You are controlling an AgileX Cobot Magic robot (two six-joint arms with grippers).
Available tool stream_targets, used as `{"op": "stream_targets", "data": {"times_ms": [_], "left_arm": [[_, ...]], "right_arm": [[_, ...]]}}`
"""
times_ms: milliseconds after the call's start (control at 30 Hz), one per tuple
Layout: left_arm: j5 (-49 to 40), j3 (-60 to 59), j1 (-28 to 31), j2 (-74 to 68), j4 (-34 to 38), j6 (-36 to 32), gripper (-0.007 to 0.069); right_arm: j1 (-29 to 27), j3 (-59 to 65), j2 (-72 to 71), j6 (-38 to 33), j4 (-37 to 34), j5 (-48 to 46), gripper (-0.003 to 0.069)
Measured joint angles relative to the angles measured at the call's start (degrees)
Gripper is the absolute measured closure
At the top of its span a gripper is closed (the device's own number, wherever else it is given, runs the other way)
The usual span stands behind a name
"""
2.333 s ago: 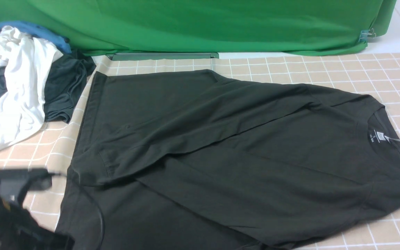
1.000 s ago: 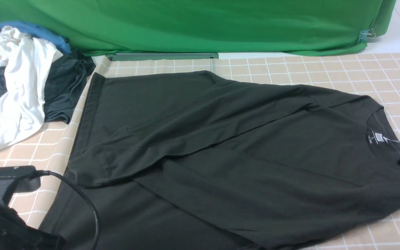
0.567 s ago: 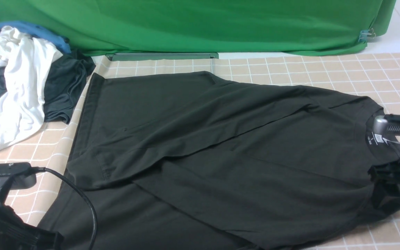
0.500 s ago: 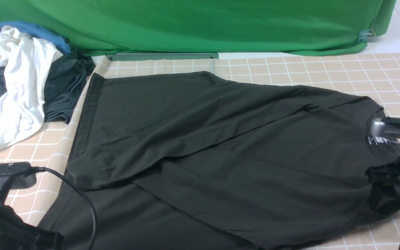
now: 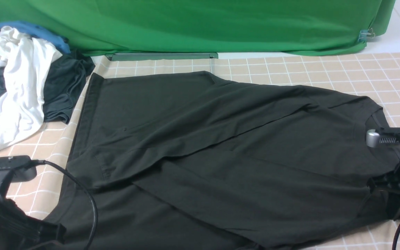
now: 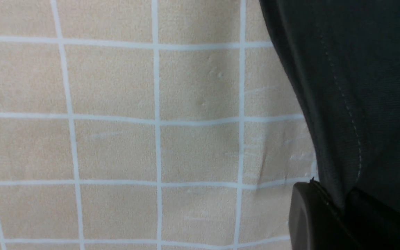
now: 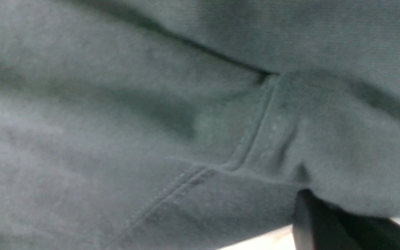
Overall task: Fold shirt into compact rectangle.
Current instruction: 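Grasp the near edge of the shirt at its hem and shoulder corners, then fold the black garment in half by bringing its near edge over to the far edge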
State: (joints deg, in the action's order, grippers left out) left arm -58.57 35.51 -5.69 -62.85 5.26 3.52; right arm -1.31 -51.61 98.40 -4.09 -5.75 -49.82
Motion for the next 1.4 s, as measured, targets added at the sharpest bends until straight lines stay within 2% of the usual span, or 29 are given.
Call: {"op": "stream_targets", "data": {"times_ms": [333, 567, 700, 933, 1133, 1400], "left_arm": [[-1.6, 11.7, 0.0, 0.0, -0.3, 2.8, 0.0605], [0.8, 17.3, 0.0, -1.3, -2.5, 5.3, 0.0605], [4.6, 21.7, 0.0, -7.2, -3.2, 6.8, 0.0605], [12.0, 34.1, 0.0, -22.6, -4.9, 8.9, 0.0605], [11.2, 50.4, 1.3, -38.0, -5.3, 9.7, 0.0605], [8.8, 64.5, 5.4, -50.5, -4.6, 9.9, 0.0605]], "right_arm": [[0.0, -0.9, -10.7, -0.6, -0.8, -2.0, 0.0610], [0.0, -6.8, -12.0, -0.6, 0.0, -4.8, 0.0611], [0.0, -14.7, -10.9, -0.6, 0.0, -6.6, 0.0610], [0.0, -29.4, -0.6, -0.1, 0.0, -7.6, 0.0611], [0.0, -46.7, 12.5, 0.9, 0.0, -10.6, 0.0612], [0.0, -63.5, 27.7, 1.7, -0.2, -13.4, 0.0613]]}}
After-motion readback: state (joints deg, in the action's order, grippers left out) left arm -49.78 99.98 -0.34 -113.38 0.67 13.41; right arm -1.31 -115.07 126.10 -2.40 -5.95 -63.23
